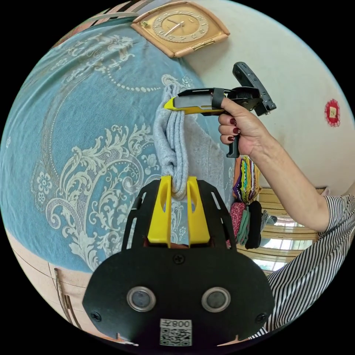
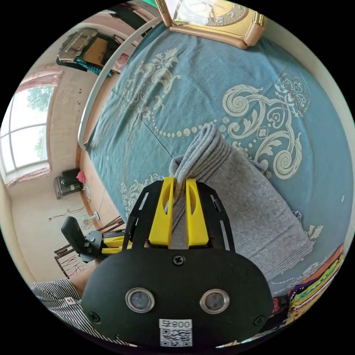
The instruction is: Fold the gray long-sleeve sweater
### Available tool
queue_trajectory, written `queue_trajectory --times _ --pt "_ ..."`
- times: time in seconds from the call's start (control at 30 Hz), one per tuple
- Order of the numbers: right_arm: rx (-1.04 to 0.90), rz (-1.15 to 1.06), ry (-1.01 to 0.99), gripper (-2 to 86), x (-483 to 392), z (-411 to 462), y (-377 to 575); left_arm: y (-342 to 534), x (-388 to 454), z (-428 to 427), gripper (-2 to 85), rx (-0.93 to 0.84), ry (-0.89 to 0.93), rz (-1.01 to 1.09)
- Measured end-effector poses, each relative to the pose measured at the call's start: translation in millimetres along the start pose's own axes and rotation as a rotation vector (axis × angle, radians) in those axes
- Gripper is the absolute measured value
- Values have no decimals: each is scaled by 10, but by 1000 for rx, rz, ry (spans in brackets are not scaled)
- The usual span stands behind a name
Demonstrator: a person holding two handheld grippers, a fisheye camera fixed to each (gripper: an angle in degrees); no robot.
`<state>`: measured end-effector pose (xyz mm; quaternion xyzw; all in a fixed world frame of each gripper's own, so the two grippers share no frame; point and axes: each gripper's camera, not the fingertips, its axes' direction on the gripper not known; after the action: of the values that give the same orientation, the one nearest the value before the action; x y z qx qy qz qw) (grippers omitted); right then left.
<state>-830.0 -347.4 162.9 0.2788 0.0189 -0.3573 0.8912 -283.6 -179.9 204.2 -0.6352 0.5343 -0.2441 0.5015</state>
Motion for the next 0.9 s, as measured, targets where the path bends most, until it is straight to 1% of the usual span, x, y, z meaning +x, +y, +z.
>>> queue_trajectory --times 0.07,0.23,0.3,0.47,0.6,0.7,0.77,0.9 --pt "57 -3 -98 57 321 -320 319 -34 378 -32 71 -2 -15 58" --pt "165 -6 -251 58 1100 -930 1082 -150 1461 -1 70 -40 -53 239" --pt "192 1 -278 58 1407 -1123 1394 -213 2000 110 69 -83 -55 331" --pt "257 50 -312 59 2361 -1515 2345 -302 3019 509 69 -199 -54 487" --pt "288 147 -362 59 3065 -1561 2923 -340 3763 956 69 -294 -65 564" --pt "281 217 -385 59 3584 -1490 3332 -331 4195 1298 70 -377 -88 596" --pt "293 259 -436 59 3954 -1420 3632 -310 4441 1485 70 -418 -113 619" --pt "306 297 -479 61 4384 -1348 3977 -275 4938 1856 71 -493 -173 651"
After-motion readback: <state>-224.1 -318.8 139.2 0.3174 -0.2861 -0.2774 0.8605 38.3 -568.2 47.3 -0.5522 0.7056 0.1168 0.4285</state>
